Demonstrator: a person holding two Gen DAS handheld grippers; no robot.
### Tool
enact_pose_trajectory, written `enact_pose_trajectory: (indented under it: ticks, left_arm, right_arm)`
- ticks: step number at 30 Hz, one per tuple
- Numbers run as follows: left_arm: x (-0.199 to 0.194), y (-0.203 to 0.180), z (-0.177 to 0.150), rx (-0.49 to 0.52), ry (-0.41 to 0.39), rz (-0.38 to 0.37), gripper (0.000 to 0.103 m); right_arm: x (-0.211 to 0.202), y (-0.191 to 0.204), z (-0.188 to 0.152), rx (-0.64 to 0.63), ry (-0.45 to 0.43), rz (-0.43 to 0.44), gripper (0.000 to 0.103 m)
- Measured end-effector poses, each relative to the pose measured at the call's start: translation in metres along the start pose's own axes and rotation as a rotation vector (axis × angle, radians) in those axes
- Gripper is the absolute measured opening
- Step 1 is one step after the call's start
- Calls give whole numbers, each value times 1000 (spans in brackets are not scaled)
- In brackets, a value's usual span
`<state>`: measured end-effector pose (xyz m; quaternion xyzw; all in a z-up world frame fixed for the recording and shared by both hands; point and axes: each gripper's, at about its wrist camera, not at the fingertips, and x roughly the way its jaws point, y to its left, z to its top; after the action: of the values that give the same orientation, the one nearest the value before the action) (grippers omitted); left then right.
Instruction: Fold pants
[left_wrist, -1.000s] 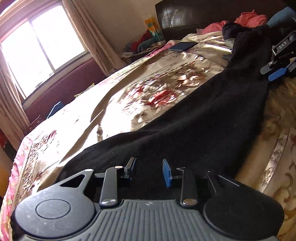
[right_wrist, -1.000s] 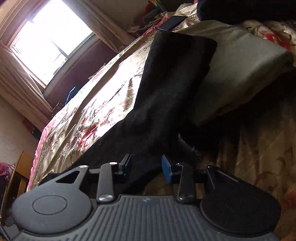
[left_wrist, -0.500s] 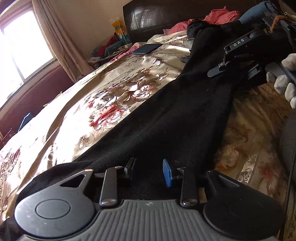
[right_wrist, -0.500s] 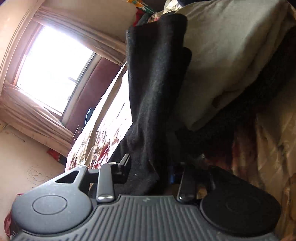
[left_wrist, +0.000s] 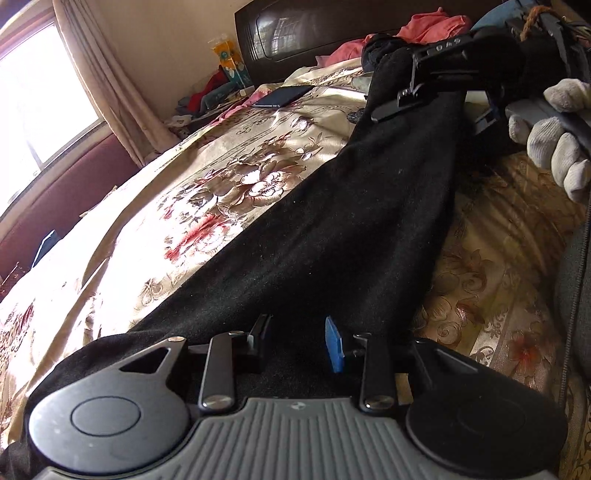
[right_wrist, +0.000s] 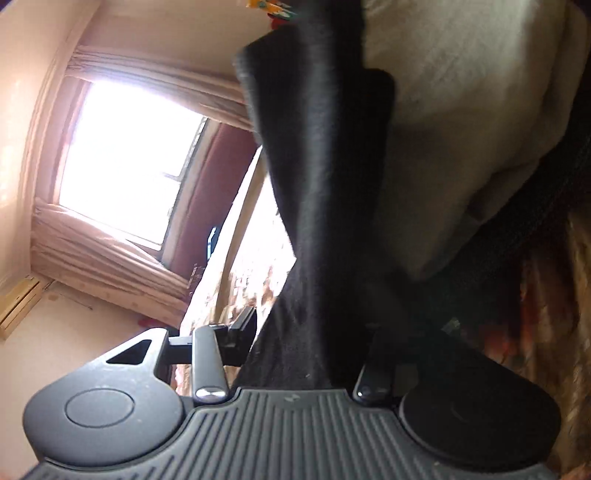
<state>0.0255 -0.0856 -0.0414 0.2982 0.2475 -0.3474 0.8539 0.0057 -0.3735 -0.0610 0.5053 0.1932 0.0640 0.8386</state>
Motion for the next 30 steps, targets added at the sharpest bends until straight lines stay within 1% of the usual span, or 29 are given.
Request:
enact_pose_trajectory:
  ticks: [1,3,4,5,6,7,9,10,11,12,14,16,17,19,20,21,22,23,24,25,27,28,30]
  left_arm:
    - [0,0,-1,-3,1,-4,48]
    - [2,2,-5,-26,4,-11,48]
    - [3,2,-6,-37,6,-12,48]
    - [3,2,-6,-51,6,-10,48]
    - [1,2,-5,-60,1,-10,48]
    - [-1,3,-4,-66,-8,-11,49]
    - [-4,3,-5,-70,-20,-14,49]
    - [-4,3,-6,-70,-24,-14,49]
    - [-4,3,-7,-68,-27,-15,49]
    - [-3,3,-9,-68,-29,-18,49]
    - [-1,6,-11,-81,-44,-27,50]
    - [1,12,-12,-111,-48,-53,50]
    - [2,17,-14,-141,-44,-82,50]
    - [5,22,-19,-183,-45,-117,50]
    - [5,24,-22,-189,-39,-125,51]
    - [5,25,-23,-188,-33,-127,51]
    - [4,30,-24,-194,-31,-127,52]
    - [1,33,-26,-206,-29,-124,52]
    - [-3,37,-27,-220,-30,-113,52]
    - [-9,42,-30,-237,-39,-93,52]
    - [-26,58,-36,-285,-75,-49,52]
    - [-36,68,-41,-316,-90,-34,52]
    - [-56,91,-54,-384,-102,5,52]
  right_arm:
    - [-3,10,-3,-58,0,3,47]
    - [6,14,-2,-106,21,9,47]
    - [24,9,4,-85,37,-32,47]
    - [34,3,6,-51,47,-70,47]
    - [54,-4,12,-3,52,-85,47]
    - [64,-11,14,38,45,-78,47]
    - [74,-10,16,84,24,-59,47]
    - [75,-3,18,85,14,-43,35]
    - [70,9,20,69,-12,-26,12]
    - [64,19,22,68,-39,2,7]
    - [54,38,26,77,-73,46,7]
    - [43,63,25,20,-129,15,7]
    - [42,72,23,-23,-152,-9,7]
    - [42,90,17,-140,-202,-109,7]
    - [51,99,15,-190,-198,-178,7]
    - [58,107,12,-231,-194,-222,7]
    - [56,121,5,-305,-193,-252,8]
    - [60,138,-1,-380,-189,-262,10]
    - [61,158,-11,-498,-178,-274,10]
    - [73,181,-26,-643,-158,-288,10]
    - [93,220,-69,-938,-94,-310,10]
    - [110,237,-92,-1077,-45,-306,9]
    - [146,258,-148,-1317,77,-255,8]
